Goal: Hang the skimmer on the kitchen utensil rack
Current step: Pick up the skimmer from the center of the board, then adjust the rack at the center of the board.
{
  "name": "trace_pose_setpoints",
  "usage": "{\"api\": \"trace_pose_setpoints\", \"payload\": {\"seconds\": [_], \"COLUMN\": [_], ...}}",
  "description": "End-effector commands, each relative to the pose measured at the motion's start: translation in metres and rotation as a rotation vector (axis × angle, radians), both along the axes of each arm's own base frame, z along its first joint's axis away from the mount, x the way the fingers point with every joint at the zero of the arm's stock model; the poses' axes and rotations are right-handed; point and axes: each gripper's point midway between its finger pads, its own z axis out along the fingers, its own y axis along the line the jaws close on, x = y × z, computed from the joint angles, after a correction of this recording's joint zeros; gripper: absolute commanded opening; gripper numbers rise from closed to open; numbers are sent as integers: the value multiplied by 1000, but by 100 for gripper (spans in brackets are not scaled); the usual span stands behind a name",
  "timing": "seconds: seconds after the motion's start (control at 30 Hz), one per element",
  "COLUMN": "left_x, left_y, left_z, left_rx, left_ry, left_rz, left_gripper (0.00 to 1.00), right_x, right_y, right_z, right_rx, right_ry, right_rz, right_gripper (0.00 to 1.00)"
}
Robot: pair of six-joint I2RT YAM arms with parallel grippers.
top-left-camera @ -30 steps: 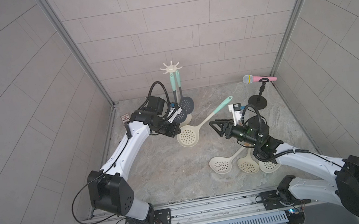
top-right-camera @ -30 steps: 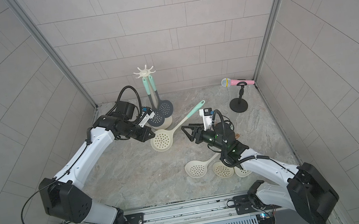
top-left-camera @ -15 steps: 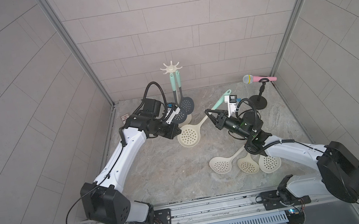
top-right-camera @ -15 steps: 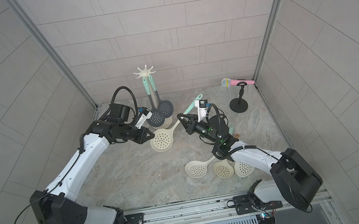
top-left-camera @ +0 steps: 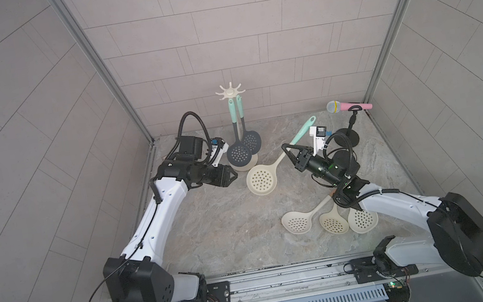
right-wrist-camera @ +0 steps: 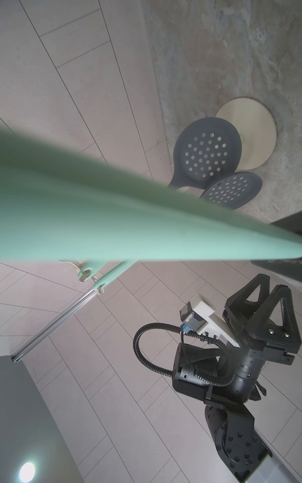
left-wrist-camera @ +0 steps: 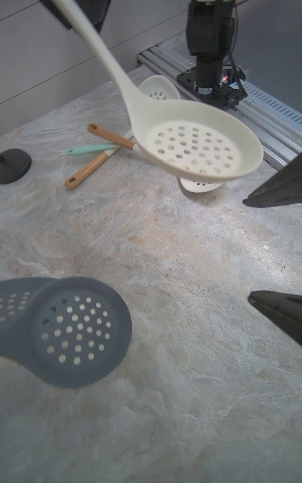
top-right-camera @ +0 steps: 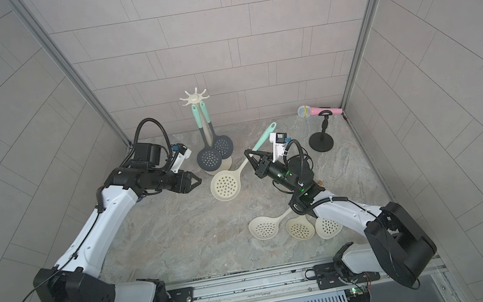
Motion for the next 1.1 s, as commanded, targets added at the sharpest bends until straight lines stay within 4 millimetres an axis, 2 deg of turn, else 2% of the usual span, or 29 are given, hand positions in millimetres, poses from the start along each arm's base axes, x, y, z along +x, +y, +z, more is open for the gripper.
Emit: {"api": "trace_pose_setpoints", "payload": {"seconds": [0.0, 0.13, 0.23, 0.27, 0.33, 0.5, 0.6, 0.73, 0.83, 1.0, 1.07], "left_x": [21, 51, 77, 86, 106, 159, 188, 212, 226, 227, 236], "left_y": [28, 56, 62, 64, 64, 66, 70, 62, 56, 46, 40], "left_z": [9, 13, 18, 20, 26, 38, 37, 43, 59, 104, 104], "left_rx": [14, 49, 73, 75, 54, -107, -239, -445, -602, -895, -948], "left_ry": [-40, -119, -211, -238, -291, -415, -422, -422, -463, -531, -437], "left_rz": [101, 211, 229, 233, 231, 234, 228, 101, 34, -139, -177], "left_gripper": [59, 59, 61, 66, 70, 71, 71, 71, 70, 69, 67], "right_x": [-11, -20, -27, -29, -32, -36, -36, -32, -26, -14, -11], "right_y": [-6, -11, -12, -13, -16, -25, -30, -34, -35, -32, -30], "right_z": [4, -6, -15, -18, -23, -33, -39, -47, -53, -59, -60], "right_rx": [5, -36, -68, -77, -91, -120, -139, -172, -191, -208, -207], "right_ry": [12, 45, 61, 69, 76, 92, 101, 116, 131, 152, 159], "right_rz": [50, 70, 80, 83, 85, 67, 49, 33, 27, 37, 45], "right_gripper": [0, 0, 0, 0, 0, 0, 0, 0, 0, 0, 0]}}
